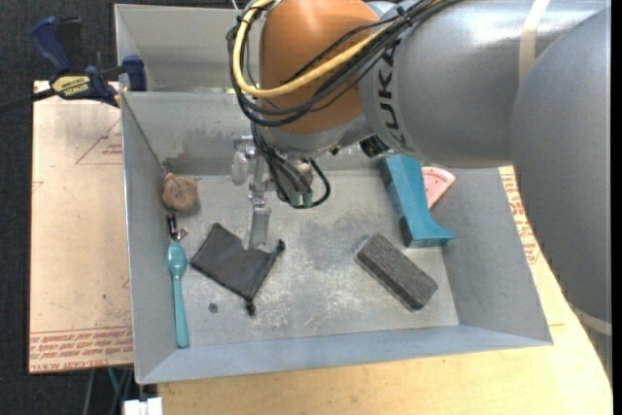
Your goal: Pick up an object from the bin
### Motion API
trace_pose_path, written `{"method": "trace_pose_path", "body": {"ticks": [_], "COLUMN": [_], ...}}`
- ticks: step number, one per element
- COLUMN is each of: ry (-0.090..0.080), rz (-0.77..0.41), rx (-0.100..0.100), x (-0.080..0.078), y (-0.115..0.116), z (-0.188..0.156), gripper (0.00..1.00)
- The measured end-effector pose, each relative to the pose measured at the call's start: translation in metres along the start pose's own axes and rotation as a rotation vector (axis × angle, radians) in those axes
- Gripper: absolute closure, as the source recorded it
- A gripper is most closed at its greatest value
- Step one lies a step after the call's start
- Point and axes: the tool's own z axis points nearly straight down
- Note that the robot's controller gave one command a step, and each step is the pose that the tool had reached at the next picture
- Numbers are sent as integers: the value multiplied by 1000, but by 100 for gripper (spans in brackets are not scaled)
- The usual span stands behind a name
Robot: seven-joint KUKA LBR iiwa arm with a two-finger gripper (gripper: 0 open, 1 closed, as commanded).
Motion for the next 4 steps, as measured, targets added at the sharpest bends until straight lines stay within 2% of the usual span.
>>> {"method": "trace_pose_path", "body": {"ticks": [1,2,3,4], "ry": [-8,-9,-15,-6], "rz": [3,-88,-55,-141], "rx": [-1,-2,-4,-2], "x": [-1,8,13,38], "y": [-1,-6,12,-13], "z": [-5,50,87,135], "gripper": [0,0,0,0]}}
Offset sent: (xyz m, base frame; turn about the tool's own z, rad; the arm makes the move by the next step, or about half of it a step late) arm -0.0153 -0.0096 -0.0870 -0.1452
